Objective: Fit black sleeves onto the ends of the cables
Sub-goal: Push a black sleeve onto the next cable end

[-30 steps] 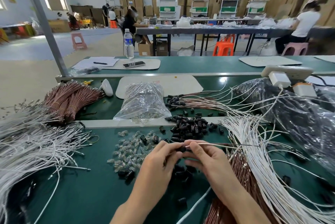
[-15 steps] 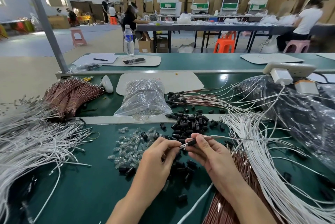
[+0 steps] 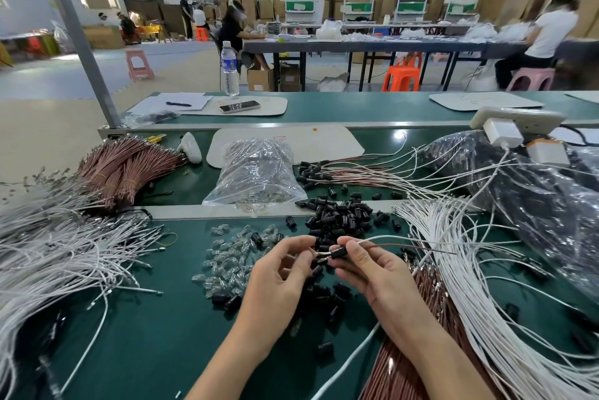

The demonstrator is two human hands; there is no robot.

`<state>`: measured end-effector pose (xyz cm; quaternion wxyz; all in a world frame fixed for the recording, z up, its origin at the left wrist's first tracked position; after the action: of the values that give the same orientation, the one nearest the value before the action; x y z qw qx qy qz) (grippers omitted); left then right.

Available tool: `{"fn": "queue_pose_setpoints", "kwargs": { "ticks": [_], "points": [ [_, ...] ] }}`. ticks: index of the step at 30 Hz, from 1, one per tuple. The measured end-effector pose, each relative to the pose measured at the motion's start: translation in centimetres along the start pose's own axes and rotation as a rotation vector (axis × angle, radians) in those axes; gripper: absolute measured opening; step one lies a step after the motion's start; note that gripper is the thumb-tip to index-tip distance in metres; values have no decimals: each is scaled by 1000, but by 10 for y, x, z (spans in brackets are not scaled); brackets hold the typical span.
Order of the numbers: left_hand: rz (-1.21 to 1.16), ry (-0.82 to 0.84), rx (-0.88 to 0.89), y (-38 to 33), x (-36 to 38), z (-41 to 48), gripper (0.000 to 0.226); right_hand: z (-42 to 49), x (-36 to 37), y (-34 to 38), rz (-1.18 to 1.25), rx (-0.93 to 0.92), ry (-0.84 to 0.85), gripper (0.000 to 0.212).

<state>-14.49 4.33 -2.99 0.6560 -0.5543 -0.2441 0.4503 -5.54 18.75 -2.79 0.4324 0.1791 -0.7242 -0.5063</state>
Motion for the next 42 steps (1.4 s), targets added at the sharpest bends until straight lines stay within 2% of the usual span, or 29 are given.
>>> {"fn": "queue_pose_setpoints", "kwargs": {
  "ticks": [5, 10, 16, 23, 29, 32, 35, 38, 42],
  "points": [
    [0, -1, -53, 2, -1, 0, 16, 0, 1, 0, -9, -4, -6, 23],
    [36, 73, -48, -3, -1, -1, 26, 0, 0, 1, -6, -9, -11, 23],
    [64, 106, -29, -6, 0, 0, 7, 0, 0, 1, -15, -19, -3, 27],
    [51, 120, -59, -6, 2, -1, 8, -2, -1, 0, -73, -66, 15, 36],
    [63, 128, -69, -7, 3, -2, 11, 0, -2, 2, -54, -113, -25, 27],
    [73, 112, -67, -7, 2, -1, 11, -1, 1, -1, -38, -68, 59, 38],
    [56, 119, -68, -7, 2, 0, 9, -3, 4, -7, -158, -55, 149, 48],
    [46, 126, -63, -8, 3, 0, 8, -2, 2, -7, -215, -88, 118, 30],
    [42, 135, -73, -9, 2, 1, 15, -1, -1, -6, -213, -95, 84, 25]
  ]
}}
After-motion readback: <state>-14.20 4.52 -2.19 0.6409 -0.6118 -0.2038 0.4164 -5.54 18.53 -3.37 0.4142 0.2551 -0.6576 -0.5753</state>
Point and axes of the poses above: each hand's wrist, its own z-axis towards the middle knuckle, its own x-axis out of the palm, y = z × x, the point moved 3 cm from there along z, towards the middle knuckle, and after that the axes turned 3 degrees about -y, right-handed, at the moved point
